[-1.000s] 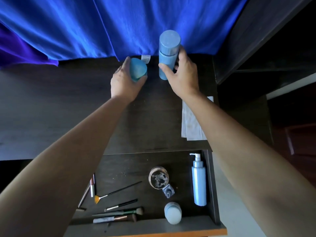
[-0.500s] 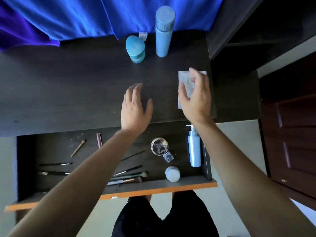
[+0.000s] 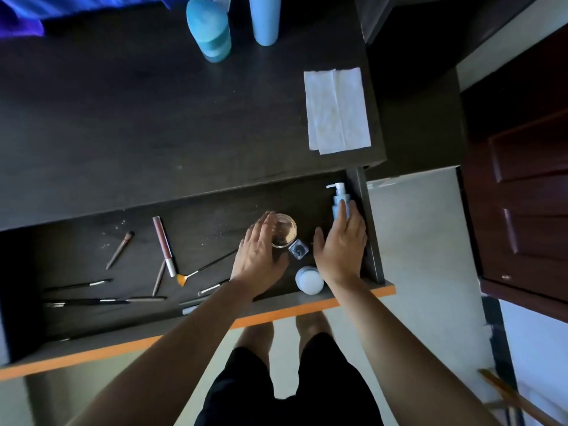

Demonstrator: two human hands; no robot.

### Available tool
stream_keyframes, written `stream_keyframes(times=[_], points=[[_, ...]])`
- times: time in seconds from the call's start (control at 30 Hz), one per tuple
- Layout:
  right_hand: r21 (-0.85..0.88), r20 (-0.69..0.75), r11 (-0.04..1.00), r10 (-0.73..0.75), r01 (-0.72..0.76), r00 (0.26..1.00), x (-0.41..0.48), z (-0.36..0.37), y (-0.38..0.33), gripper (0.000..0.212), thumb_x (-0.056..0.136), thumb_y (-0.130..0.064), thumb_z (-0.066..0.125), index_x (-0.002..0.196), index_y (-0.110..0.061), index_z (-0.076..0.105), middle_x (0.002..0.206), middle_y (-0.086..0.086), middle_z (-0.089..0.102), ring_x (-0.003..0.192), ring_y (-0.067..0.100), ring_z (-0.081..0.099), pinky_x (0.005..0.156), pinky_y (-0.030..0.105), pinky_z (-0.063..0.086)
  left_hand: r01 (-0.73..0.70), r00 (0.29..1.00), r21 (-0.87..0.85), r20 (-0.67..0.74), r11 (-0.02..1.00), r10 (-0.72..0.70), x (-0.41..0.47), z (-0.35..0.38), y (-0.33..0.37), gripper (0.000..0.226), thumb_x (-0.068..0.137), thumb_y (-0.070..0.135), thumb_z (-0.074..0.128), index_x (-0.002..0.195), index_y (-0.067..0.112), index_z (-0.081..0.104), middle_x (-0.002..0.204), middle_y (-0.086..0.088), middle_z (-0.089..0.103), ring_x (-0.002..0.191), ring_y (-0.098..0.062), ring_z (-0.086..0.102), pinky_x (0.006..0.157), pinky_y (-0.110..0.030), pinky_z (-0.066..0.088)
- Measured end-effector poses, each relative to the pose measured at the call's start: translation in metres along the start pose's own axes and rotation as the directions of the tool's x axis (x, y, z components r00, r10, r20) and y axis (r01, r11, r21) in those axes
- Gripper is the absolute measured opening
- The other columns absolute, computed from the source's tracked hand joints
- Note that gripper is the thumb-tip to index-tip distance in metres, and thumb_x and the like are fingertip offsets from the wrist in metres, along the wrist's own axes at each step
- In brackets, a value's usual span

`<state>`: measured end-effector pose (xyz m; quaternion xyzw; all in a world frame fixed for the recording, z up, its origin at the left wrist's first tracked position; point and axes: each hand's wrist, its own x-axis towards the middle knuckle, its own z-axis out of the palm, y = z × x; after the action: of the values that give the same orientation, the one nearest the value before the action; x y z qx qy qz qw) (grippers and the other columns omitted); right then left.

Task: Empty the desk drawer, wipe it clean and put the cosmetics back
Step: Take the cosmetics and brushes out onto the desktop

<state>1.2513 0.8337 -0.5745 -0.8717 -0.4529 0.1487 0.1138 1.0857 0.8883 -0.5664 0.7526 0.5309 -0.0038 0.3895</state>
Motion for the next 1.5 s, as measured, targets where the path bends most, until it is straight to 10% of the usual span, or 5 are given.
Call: stream_keyframes(times=[0.43,1.03,1.5], points=[[0.058,0.184,0.998,-0.006,-0.005,0.983,0.013,0.0,0.001,0.061,0.092,-0.044,0.063,0.137,-0.007,0.046,0.124,0.015,0.055,0.108,0.028,0.057,0.082,0.038,0.051,0.002,0.987,-0.05,-0.159,0.999,-0.01,0.006,0.0,0.001,0.07,0.07,0.026,0.081,0.133,0.017,0.051,0.127,-0.002,0.058,0.116,-0.025,0.051,0.095,-0.035,0.044],[0.536,-0.284,0.766,-0.233,0.355,0.93,0.108,-0.14,-0.125,0.055,0.092,-0.033,0.068,0.136,-0.008,0.046,0.131,0.01,0.052,0.12,0.015,0.053,0.089,-0.003,0.033,0.02,0.825,-0.061,-0.564,0.998,-0.051,0.05,-0.173,0.059,0.074,0.072,0.053,0.074,0.134,0.022,0.047,0.126,0.0,0.052,0.118,-0.02,0.046,0.096,-0.034,0.041],[0.513,-0.325,0.713,-0.354,0.478,0.877,0.226,-0.091,-0.185,0.06,0.089,-0.028,0.071,0.136,0.002,0.048,0.127,0.016,0.056,0.12,0.028,0.054,0.094,0.012,0.032,0.216,0.75,-0.134,-0.612,0.967,-0.252,0.158,-0.199,-0.007,0.078,0.073,0.054,0.07,0.136,0.016,0.044,0.131,-0.007,0.05,0.123,-0.028,0.045,0.103,-0.037,0.037]])
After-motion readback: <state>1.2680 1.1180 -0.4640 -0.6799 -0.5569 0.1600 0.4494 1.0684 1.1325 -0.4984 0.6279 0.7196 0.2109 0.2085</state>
